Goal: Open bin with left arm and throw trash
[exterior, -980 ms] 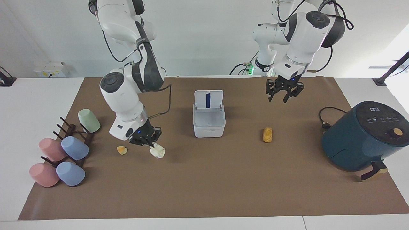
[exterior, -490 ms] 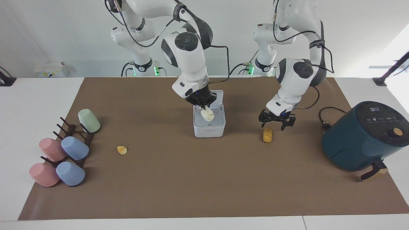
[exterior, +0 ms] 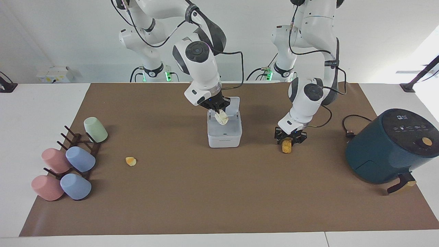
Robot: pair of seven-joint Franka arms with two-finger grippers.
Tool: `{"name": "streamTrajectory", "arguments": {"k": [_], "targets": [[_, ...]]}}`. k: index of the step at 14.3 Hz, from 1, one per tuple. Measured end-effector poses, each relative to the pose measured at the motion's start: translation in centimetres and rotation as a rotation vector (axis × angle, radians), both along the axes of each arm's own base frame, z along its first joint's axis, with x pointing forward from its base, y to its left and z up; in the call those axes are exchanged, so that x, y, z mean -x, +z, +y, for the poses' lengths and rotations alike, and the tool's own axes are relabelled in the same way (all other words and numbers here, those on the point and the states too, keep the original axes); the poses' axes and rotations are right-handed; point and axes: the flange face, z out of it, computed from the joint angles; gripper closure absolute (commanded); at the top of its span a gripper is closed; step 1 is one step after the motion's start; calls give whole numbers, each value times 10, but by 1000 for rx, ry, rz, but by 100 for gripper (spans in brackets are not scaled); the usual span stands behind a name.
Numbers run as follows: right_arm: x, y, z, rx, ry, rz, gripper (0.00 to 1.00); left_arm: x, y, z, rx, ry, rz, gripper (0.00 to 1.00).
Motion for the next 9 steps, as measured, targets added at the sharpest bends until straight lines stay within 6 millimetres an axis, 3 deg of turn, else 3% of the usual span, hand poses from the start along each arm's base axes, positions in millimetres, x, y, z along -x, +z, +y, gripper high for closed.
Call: {"name": "streamTrajectory", "arguments": {"k": [3,5,7,9], "targets": [[0,1,0,-2,-1,-1,12,-5,8,-1,9,0,-36,100],[-1,3,-1,-5,-5,-6,12,-9,27,-2,17,0,-65,100],[-13,10,-13,-7,-21,-38,12,-10,69,-3,15,-3,-58,100],[-38,22,-48,33,-13,-104,9,-10,122,-8,10,6,-27,100]]}}
